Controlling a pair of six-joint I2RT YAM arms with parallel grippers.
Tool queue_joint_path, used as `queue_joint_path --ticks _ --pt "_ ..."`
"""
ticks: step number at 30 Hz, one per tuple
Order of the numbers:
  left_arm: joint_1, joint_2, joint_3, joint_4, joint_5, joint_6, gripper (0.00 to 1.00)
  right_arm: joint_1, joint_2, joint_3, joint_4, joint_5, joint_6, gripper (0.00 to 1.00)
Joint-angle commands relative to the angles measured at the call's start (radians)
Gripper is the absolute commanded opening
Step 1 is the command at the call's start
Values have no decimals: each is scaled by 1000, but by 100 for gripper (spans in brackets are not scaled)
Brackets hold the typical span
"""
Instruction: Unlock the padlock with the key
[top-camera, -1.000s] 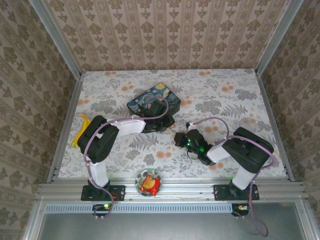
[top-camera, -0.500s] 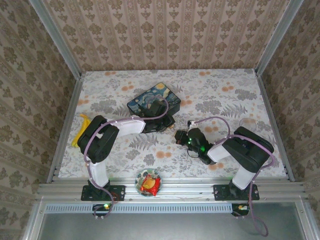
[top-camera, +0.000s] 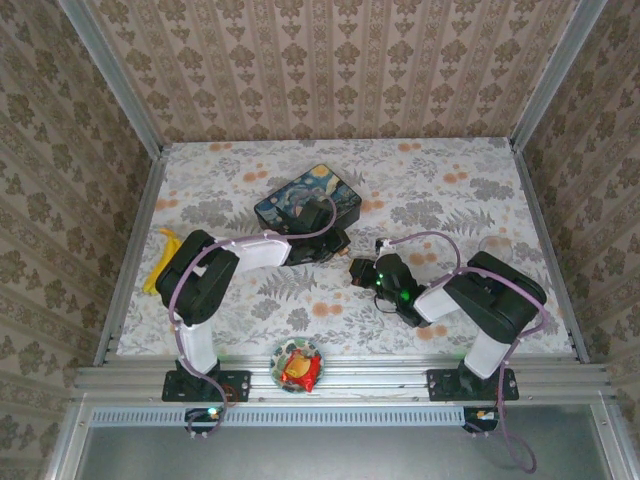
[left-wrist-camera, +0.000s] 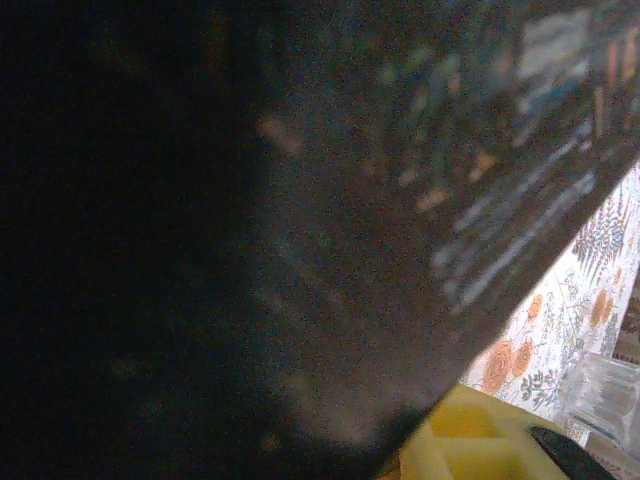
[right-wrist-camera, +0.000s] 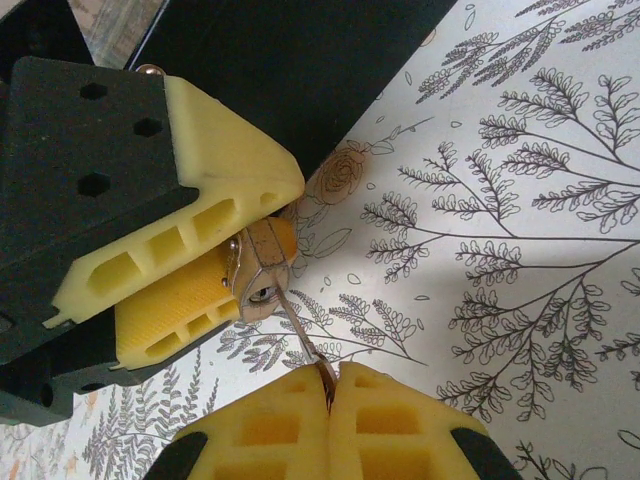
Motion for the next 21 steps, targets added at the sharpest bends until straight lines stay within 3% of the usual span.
queue_joint_path --ticks 1,21 --pt "-1 39 -18 32 106 -48 0 -4 24 27 58 -14 12 0" --pt "-2 39 -20 31 115 -45 0 -8 4 26 74 28 17 0"
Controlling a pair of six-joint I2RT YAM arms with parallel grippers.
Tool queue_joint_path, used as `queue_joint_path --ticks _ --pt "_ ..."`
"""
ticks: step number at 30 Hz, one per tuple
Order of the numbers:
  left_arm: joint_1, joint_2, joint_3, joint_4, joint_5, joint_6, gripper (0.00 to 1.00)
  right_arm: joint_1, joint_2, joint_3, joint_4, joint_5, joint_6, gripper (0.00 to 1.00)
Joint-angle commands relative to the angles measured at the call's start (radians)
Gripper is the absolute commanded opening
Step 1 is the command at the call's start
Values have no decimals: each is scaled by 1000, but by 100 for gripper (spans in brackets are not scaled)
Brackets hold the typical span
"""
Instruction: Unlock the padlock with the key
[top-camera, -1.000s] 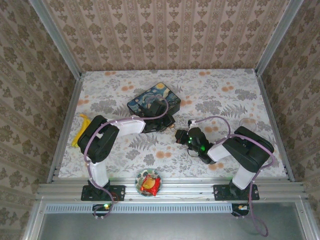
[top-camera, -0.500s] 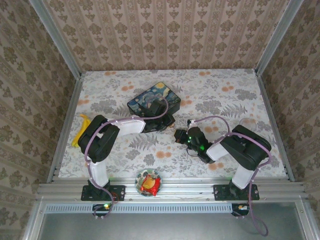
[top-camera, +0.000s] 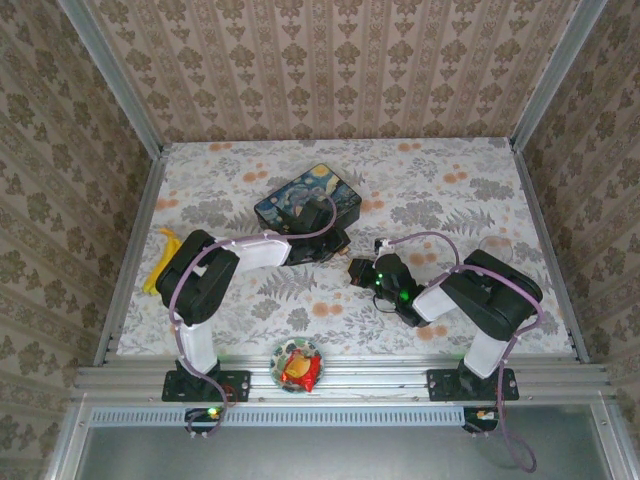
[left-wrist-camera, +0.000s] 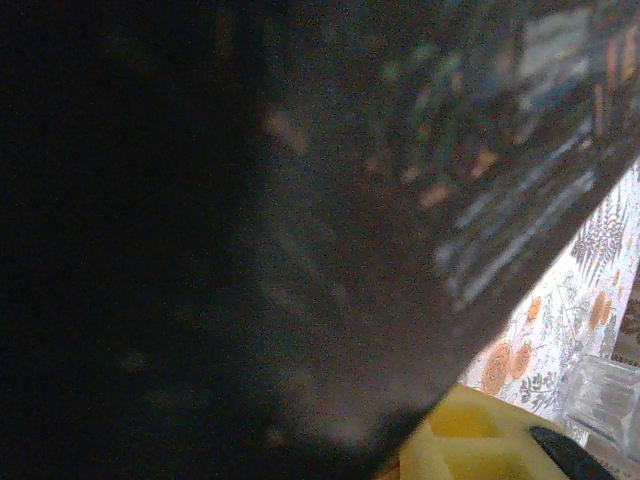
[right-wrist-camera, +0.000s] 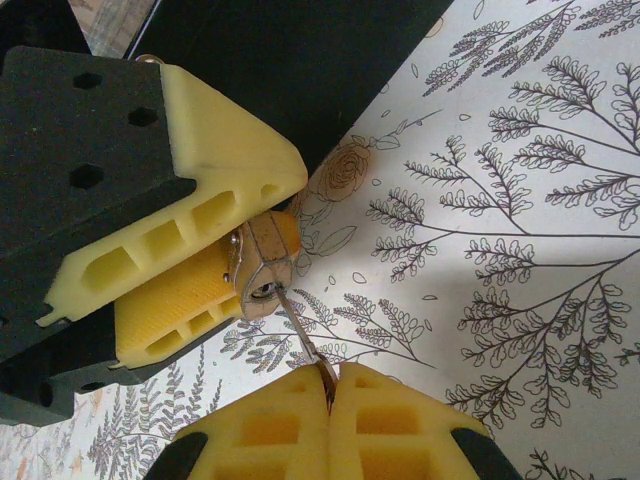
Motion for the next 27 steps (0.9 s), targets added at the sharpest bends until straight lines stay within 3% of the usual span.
queue_joint_path --ticks 1,27 --pt "-3 38 -20 28 117 -45 0 -8 -14 24 51 37 11 0" --pt "0 43 -22 37 124 -56 0 -28 -30 7 73 46 32 0"
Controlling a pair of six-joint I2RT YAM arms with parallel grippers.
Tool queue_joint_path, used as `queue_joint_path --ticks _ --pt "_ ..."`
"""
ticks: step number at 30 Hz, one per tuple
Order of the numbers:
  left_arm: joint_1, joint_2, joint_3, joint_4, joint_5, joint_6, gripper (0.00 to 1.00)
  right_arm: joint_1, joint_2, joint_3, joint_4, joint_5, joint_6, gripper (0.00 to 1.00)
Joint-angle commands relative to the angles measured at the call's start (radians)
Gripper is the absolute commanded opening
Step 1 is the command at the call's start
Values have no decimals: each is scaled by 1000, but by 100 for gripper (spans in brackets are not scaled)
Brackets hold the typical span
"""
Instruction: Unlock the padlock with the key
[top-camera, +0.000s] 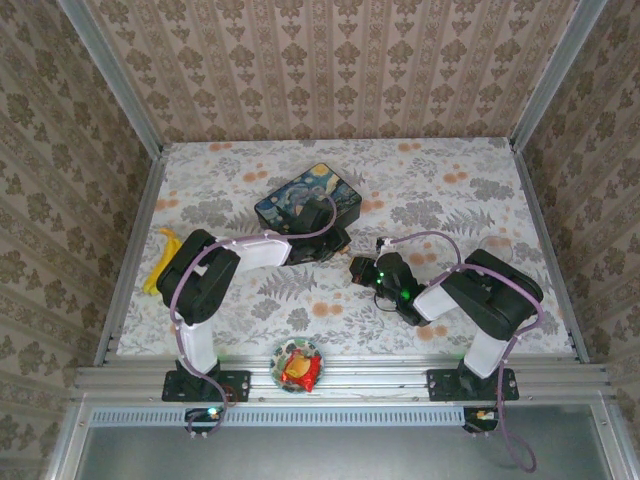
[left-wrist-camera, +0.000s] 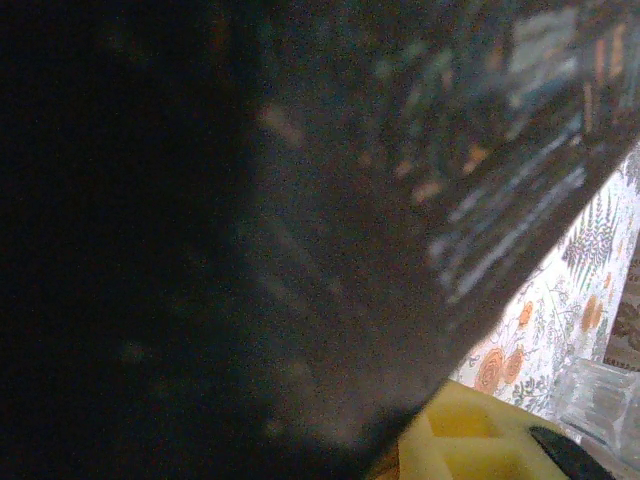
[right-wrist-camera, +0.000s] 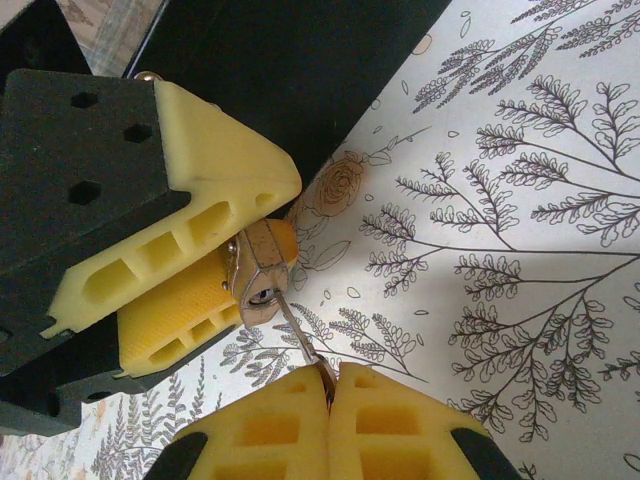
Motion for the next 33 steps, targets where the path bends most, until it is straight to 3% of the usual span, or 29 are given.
queue_joint_path --ticks 1,33 --pt "-1 37 -20 14 123 -50 0 -12 -29 7 64 45 16 0" --pt "-17 49 -14 33 198 -84 0 -33 26 75 66 -5 39 0"
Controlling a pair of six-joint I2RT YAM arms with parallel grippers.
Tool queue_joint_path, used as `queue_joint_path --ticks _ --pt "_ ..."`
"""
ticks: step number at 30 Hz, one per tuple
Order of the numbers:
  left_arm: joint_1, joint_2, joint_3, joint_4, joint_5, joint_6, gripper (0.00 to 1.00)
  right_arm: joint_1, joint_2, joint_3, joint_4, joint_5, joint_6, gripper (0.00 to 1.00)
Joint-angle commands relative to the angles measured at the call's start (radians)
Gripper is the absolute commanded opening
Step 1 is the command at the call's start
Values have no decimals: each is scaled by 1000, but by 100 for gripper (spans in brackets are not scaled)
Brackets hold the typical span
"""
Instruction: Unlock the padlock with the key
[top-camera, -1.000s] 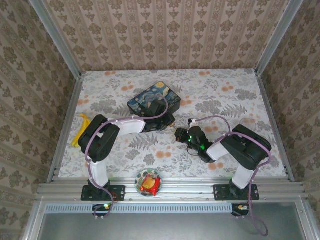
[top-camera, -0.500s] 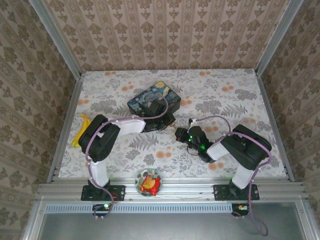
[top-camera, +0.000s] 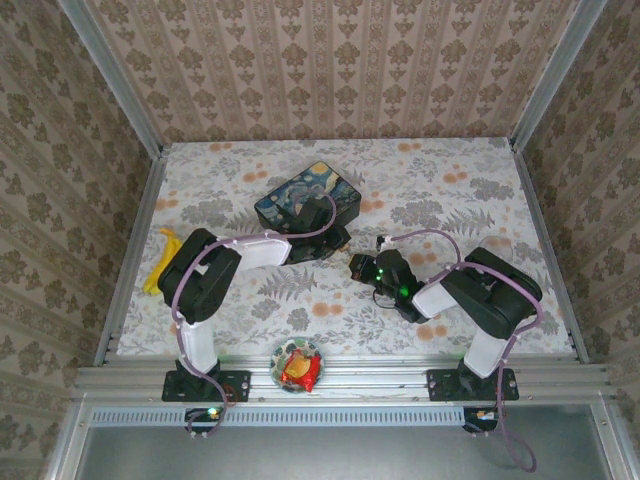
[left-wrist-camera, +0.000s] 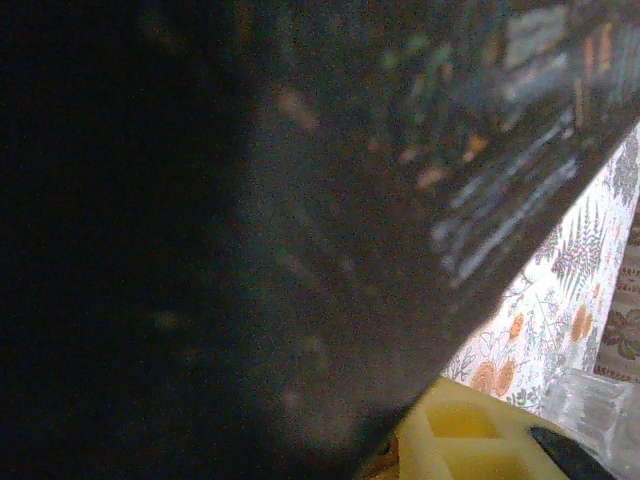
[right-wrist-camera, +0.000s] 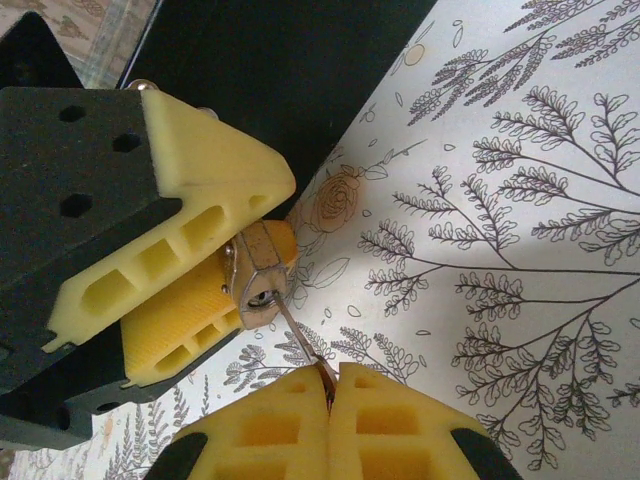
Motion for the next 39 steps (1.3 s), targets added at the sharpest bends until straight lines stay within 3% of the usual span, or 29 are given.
queue_joint_path --ticks 1,13,20,29,39 --pt "-21 37 -12 -1 205 -79 0 -23 20 48 101 -6 6 0" --pt "-8 14 5 -60 270 -128 0 -38 42 42 227 -103 -109 0" --pt "-11 -1 14 -106 273 -166 0 -31 18 19 236 -95 -151 0" --pt "-23 -6 55 -249 240 -166 0 -25 -80 1 99 -23 -162 0" --pt "-37 -8 78 -276 222 -196 0 2 -140 11 -81 73 -5 0"
